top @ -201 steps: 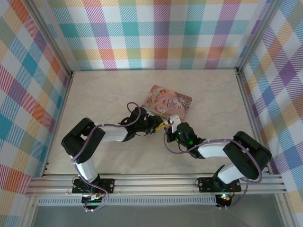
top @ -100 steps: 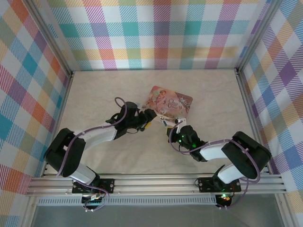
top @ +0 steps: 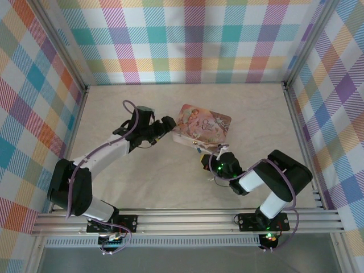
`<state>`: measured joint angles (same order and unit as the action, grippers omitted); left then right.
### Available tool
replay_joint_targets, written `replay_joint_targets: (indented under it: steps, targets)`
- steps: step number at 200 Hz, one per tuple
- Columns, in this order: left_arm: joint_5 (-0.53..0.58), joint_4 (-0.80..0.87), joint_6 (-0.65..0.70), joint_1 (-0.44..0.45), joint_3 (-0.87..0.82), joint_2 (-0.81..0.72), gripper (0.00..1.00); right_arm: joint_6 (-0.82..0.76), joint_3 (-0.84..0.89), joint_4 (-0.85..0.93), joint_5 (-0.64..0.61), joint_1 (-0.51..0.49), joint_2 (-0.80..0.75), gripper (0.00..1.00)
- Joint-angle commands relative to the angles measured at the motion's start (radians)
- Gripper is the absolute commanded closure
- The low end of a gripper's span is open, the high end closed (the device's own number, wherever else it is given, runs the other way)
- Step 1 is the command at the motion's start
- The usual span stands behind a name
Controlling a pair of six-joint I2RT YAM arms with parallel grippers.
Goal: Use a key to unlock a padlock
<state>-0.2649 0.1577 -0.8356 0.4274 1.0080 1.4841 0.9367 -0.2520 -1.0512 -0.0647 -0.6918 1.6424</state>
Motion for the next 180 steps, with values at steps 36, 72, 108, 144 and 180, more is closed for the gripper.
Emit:
replay_joint_targets:
  steps: [36,72,108,144,180]
  targets:
    - [-0.096,0.161,0.153,-0.05,0.237,0.238,0.1,0.124,0.003,-0.061,0.092,0.027,0.054,1.0]
    - [-0.083,0.248,0.224,-0.051,0.395,0.367,0.1,0.127,0.001,-0.045,0.1,0.034,0.058,1.0]
    - [-0.121,0.265,0.235,-0.051,0.485,0.488,0.12,0.072,-0.011,0.044,0.094,0.035,0.005,1.0]
    - [-0.113,0.259,0.241,-0.05,0.484,0.534,0.17,0.016,-0.015,0.163,0.064,0.035,-0.082,0.89]
    - [-0.094,0.246,0.252,-0.051,0.427,0.53,0.22,-0.043,-0.021,0.244,0.06,0.038,-0.143,0.77]
